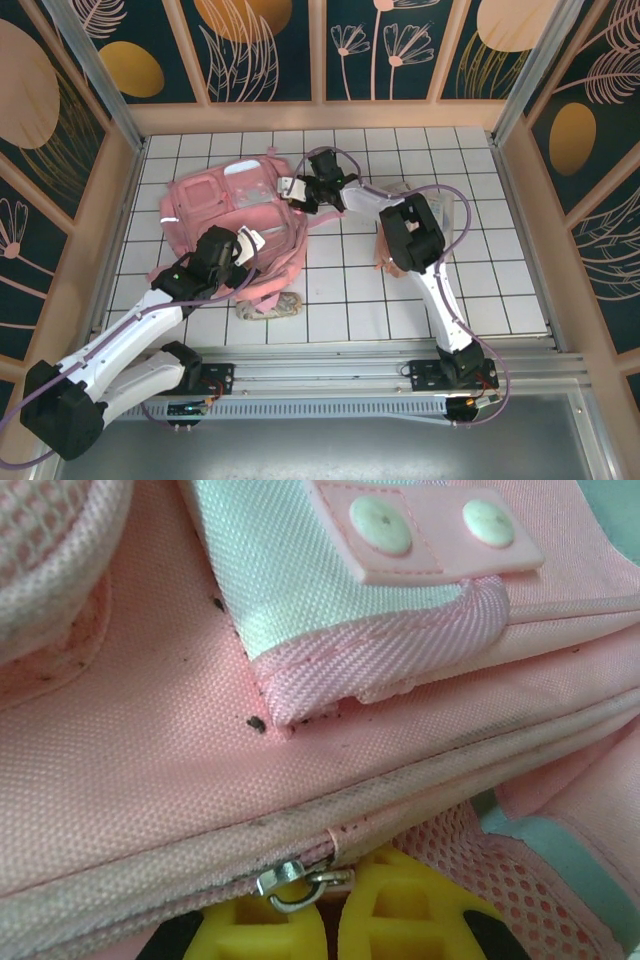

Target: Pack the student bag

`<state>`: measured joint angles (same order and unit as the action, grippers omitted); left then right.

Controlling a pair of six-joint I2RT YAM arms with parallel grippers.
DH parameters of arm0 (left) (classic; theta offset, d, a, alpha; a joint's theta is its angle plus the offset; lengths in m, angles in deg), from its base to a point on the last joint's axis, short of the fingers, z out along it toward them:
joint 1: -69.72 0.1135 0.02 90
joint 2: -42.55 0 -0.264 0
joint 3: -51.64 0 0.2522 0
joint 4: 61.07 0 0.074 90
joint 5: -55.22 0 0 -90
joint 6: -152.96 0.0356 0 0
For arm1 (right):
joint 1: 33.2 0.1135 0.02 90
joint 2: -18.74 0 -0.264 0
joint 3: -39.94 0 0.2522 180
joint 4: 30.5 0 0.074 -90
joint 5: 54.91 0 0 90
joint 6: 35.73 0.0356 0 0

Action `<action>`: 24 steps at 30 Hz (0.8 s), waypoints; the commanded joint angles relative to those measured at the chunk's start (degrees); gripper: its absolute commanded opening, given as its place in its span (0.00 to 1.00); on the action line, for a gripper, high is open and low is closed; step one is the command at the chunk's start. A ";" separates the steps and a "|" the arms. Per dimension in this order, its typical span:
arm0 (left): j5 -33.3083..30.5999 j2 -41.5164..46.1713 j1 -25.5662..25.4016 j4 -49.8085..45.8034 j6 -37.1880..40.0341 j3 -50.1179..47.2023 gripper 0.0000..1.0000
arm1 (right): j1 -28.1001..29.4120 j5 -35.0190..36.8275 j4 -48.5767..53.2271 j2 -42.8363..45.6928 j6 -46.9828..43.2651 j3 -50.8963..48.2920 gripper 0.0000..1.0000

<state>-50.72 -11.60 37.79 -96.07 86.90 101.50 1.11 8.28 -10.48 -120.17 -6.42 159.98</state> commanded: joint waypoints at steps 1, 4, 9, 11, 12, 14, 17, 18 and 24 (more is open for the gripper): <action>-0.97 0.72 -0.25 -0.38 -2.61 0.97 0.99 | 2.22 2.66 0.61 5.32 1.88 -7.71 0.00; -2.77 -1.38 -0.25 -0.21 -5.39 1.72 0.99 | 2.27 5.08 -0.23 12.18 0.25 -14.54 0.00; -6.85 -12.79 -0.16 2.32 -8.87 4.79 0.99 | 2.01 5.89 6.20 16.70 -2.38 -17.68 0.00; -7.03 -18.54 0.32 3.26 -11.02 7.23 0.99 | 2.21 5.84 7.96 17.87 -2.38 -18.79 0.00; -6.26 -21.51 0.60 3.43 -12.00 8.85 0.99 | 2.33 5.89 8.84 18.50 -1.74 -19.27 0.00; -5.10 -26.80 1.10 3.58 -13.88 11.69 0.98 | 2.66 5.40 9.67 20.17 -0.08 -20.80 0.00; -2.18 -32.58 3.02 4.37 -17.09 14.17 0.85 | 3.02 5.72 8.66 23.21 2.42 -24.55 0.00; -1.01 -33.53 3.89 5.84 -18.57 13.81 0.84 | 3.04 5.36 8.34 24.05 3.49 -25.58 0.00; 6.30 -43.03 6.26 5.99 -21.86 20.14 0.59 | 6.16 8.12 9.48 26.57 12.67 -28.35 0.00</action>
<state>-47.16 -48.58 42.82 -94.75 68.74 119.51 3.51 18.51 -4.71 -96.94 0.12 133.71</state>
